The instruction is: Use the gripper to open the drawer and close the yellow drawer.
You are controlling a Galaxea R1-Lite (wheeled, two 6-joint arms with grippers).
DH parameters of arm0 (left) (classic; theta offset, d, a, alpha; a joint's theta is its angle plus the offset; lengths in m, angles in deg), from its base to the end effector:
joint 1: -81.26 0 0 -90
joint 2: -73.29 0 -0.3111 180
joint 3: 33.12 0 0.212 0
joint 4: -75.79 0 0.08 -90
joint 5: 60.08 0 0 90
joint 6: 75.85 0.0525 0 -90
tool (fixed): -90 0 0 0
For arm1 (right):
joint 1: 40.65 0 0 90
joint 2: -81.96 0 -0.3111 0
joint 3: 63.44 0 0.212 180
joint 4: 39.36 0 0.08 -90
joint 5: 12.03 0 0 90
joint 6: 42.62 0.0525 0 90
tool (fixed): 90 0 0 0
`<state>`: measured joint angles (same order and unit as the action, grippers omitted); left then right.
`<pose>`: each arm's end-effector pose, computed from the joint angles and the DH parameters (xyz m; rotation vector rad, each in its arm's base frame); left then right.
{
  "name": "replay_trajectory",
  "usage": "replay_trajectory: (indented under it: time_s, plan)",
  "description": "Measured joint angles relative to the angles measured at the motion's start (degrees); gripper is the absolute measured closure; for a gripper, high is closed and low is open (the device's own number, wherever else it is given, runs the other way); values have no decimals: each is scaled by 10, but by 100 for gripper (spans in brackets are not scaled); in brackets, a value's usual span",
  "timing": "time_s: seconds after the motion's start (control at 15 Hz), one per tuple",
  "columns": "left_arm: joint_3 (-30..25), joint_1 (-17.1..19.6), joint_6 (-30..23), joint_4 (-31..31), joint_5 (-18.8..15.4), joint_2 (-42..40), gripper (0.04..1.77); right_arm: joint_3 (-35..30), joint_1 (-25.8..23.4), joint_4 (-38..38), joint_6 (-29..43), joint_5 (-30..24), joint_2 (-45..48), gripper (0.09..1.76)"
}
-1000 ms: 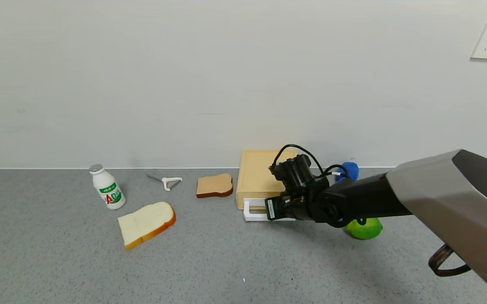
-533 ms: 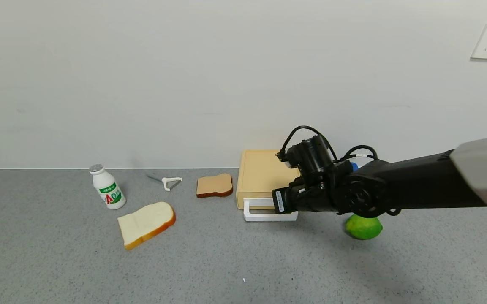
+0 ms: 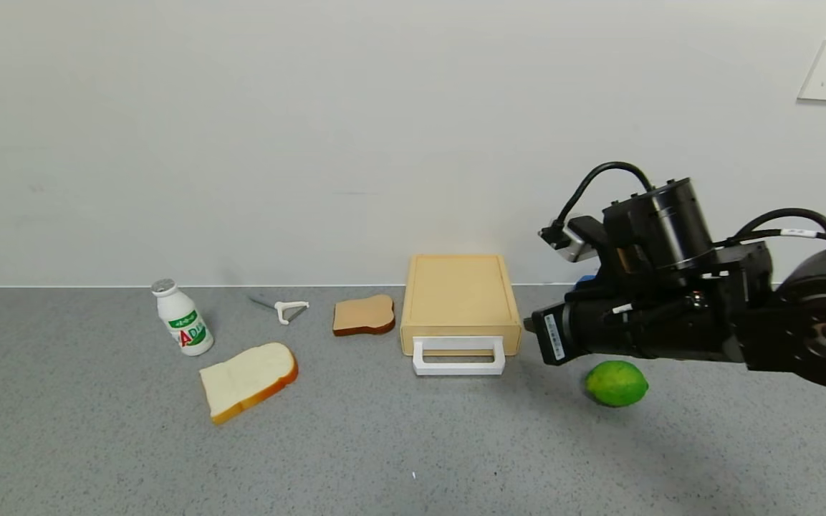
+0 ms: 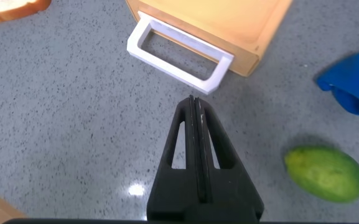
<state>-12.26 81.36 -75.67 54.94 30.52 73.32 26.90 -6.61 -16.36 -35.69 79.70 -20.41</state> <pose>0.0195 0.0006 0.0755 0.0031 0.0004 0.0122 0.3178 0.2128 0.1836 -0.0758 0.6205 0.5087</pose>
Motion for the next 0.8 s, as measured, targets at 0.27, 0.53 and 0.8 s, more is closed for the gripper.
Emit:
replay_trajectory:
  time_s: [0.27,0.53,0.8]
  plan:
    - [0,0,0,0,0,0,9,-50,-16,-2,0,-4,54,128]
    - [0,0,0,0,0,0,9,-89,-33,-37,3,-41,81,82]
    - [0,0,0,0,0,0,9,-120,-40,-46,3,-35,108,55]
